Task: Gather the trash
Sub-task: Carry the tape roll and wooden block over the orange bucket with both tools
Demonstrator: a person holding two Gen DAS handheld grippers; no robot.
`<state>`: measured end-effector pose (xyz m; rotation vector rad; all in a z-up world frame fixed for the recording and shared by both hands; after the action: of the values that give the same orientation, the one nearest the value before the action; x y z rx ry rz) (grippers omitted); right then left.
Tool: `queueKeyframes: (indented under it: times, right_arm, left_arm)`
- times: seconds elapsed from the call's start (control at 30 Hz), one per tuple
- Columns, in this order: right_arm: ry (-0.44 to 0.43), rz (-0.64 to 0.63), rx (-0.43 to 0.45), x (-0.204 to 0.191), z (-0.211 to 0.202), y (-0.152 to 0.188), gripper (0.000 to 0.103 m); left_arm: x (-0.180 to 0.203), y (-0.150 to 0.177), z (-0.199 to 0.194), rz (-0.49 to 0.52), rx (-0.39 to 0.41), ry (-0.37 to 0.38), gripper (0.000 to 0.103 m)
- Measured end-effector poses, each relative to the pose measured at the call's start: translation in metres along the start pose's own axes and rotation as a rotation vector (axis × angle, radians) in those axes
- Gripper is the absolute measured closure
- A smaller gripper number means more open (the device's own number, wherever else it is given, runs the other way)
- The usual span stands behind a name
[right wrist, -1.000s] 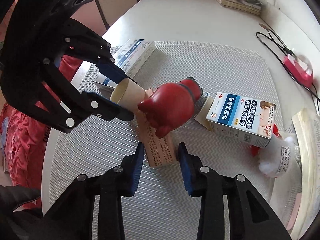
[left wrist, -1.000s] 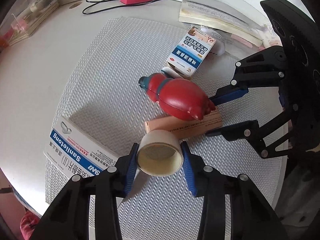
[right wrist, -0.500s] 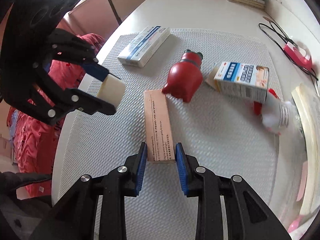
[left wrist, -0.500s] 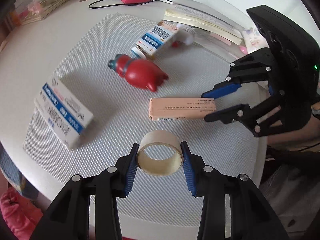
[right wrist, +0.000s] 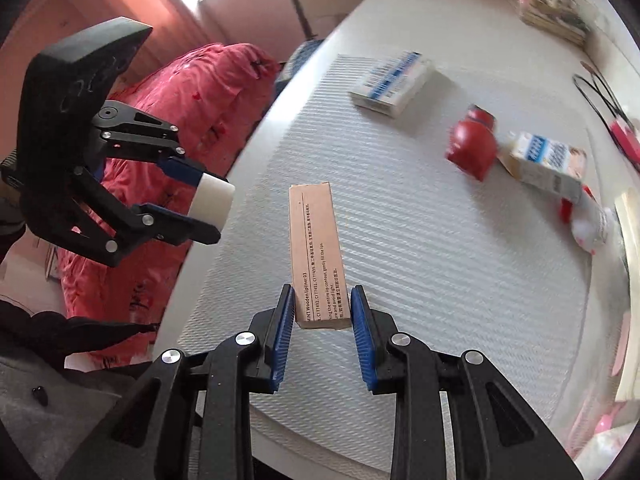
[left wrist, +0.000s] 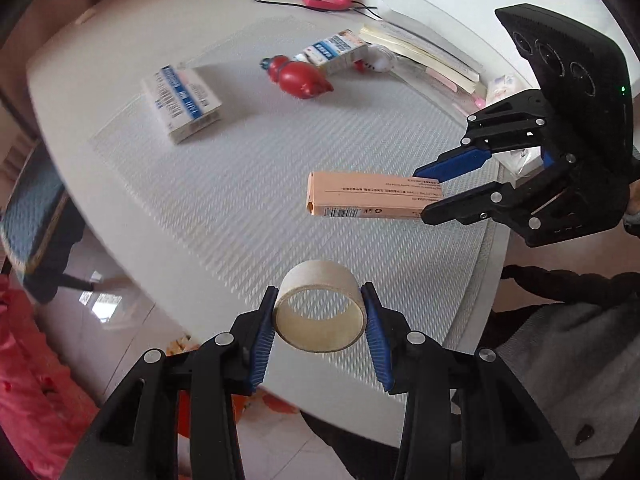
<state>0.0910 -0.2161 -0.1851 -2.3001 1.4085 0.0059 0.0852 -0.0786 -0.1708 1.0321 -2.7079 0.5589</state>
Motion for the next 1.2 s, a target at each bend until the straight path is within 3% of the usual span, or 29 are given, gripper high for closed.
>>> queueKeyframes:
  times: [0.37,0.6,0.77,0.93,1.03,1.13,1.2]
  right_arm:
    - [-0.093,-0.242,0.0,-0.096,0.019,-0.051,0.074]
    - [-0.163,-0.396,-0.048,-0.174,0.062,-0.09,0.074]
    - [-0.194,-0.472,-0.115,-0.237,0.12,-0.12,0.074]
    - [-0.182,-0.528,-0.19,-0.29,0.188,-0.138,0.074]
    - [-0.182,-0.533,-0.218,-0.305,0.217,-0.139,0.074]
    - [-0.123,-0.503,-0.314,-0.317,0.282,-0.144,0.074]
    - [-0.108,-0.502,-0.343,-0.324,0.302,-0.142,0.074]
  left_arm:
    - [-0.049,0.095,-0.059,-0.235,0.094,-0.116,0.06]
    - [-0.09,0.168,-0.064,-0.407,0.102,-0.148,0.06]
    - [-0.13,0.209,-0.054,-0.504,0.091,-0.156,0.06]
    - [-0.177,0.242,-0.035,-0.578,0.088,-0.117,0.06]
    - [-0.205,0.258,-0.018,-0.594,0.08,-0.103,0.06]
    - [-0.239,0.274,0.008,-0.641,0.066,-0.072,0.06]
    - [-0.252,0.28,0.02,-0.653,0.062,-0.053,0.06]
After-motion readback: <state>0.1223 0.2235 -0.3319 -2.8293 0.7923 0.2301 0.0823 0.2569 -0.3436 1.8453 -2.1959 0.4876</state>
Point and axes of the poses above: each gripper's, at about its wrist camera, not at the fingertips, and z roughly the way its jaws point, x to its right, y to its underside, the point moved 2 cm from there along z, roughly the way its jaws point, and after that the axes turned 7 degrees about y, right-handed, at the moved point
